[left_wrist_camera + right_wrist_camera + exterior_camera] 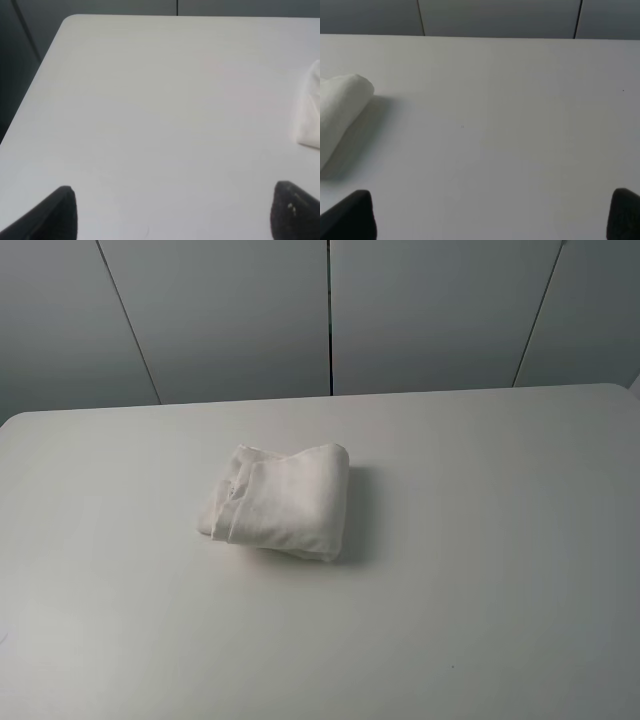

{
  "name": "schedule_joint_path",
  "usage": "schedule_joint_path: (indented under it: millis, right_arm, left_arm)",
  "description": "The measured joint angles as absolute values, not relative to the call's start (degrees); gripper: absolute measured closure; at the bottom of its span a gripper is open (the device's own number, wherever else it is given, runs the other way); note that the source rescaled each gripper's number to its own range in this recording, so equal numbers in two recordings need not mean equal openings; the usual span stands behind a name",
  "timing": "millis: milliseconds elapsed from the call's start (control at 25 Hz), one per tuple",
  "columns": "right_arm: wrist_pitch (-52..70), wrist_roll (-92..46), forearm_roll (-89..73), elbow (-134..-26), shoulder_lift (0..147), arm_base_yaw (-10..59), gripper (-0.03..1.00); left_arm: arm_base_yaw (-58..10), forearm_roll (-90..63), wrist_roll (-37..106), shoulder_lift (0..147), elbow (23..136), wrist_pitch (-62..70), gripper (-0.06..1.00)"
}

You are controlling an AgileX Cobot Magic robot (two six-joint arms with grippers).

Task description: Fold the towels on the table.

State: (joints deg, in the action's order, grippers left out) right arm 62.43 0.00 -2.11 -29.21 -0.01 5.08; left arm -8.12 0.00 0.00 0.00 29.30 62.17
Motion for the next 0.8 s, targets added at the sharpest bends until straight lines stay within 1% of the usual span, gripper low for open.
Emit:
schedule_joint_path:
  millis: [400, 800]
  right_arm:
    - [62.43, -1.03, -2.73, -29.21, -0.01, 5.08, -0.03]
    - [62.43, -2.60, -6.74, -29.21, -0.01, 5.08, -0.03]
  left_arm:
    - [-8.12, 0.00, 0.00, 0.00, 29.30, 62.17, -0.04]
    - [-8.47, 0.00, 0.00, 0.00, 29.30, 62.17, -0.04]
